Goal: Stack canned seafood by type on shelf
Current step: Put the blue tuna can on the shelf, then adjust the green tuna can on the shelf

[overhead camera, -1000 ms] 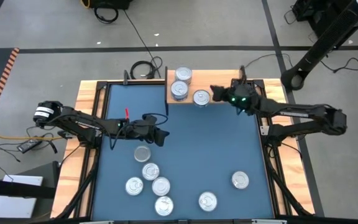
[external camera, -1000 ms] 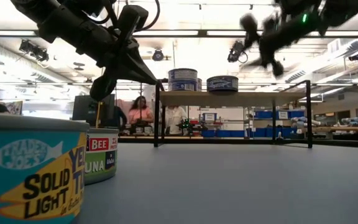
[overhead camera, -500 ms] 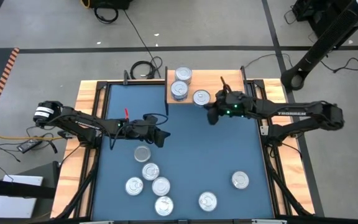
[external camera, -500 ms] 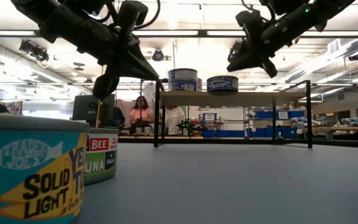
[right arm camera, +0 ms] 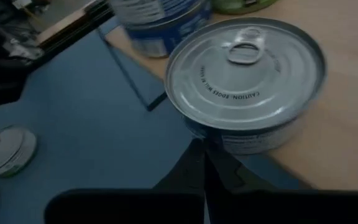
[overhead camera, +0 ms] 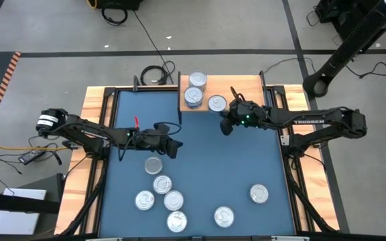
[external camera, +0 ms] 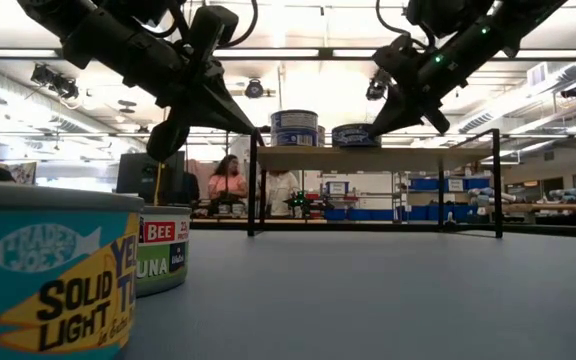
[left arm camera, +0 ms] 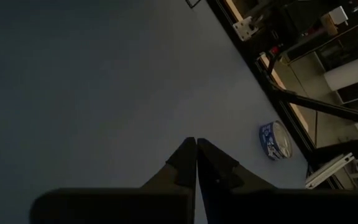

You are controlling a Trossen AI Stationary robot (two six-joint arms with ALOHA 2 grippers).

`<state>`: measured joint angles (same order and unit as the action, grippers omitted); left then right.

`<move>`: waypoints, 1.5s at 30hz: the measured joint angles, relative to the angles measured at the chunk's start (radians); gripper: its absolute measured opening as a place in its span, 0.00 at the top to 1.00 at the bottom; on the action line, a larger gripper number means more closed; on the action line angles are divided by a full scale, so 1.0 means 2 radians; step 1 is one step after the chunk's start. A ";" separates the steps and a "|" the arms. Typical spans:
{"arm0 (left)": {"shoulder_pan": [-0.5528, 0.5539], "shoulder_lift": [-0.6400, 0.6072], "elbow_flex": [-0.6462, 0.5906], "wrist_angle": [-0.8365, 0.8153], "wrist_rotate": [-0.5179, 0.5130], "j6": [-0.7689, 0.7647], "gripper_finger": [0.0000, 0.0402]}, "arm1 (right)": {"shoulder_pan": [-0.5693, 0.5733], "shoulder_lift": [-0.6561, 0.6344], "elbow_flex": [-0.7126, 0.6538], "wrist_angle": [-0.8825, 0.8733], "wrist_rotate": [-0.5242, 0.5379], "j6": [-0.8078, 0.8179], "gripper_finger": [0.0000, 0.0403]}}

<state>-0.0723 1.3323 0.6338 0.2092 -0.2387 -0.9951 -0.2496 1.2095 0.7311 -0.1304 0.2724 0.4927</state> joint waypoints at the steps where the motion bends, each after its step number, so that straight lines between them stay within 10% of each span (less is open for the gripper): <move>1: 0.000 0.000 0.000 0.000 -0.001 0.000 0.96 | -0.004 0.000 0.000 0.001 -0.001 0.000 1.00; 26: 0.000 0.000 0.000 -0.010 -0.003 0.011 0.96 | -0.024 -0.010 0.010 0.092 0.015 -0.016 1.00; 45: 0.000 0.000 0.000 -0.010 -0.003 -0.003 0.96 | -0.176 0.169 0.318 -0.169 -0.080 -0.140 1.00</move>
<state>-0.0723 1.3323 0.6338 0.1886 -0.2440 -1.0002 -0.6019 1.5470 1.3678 -0.4682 0.1114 0.2129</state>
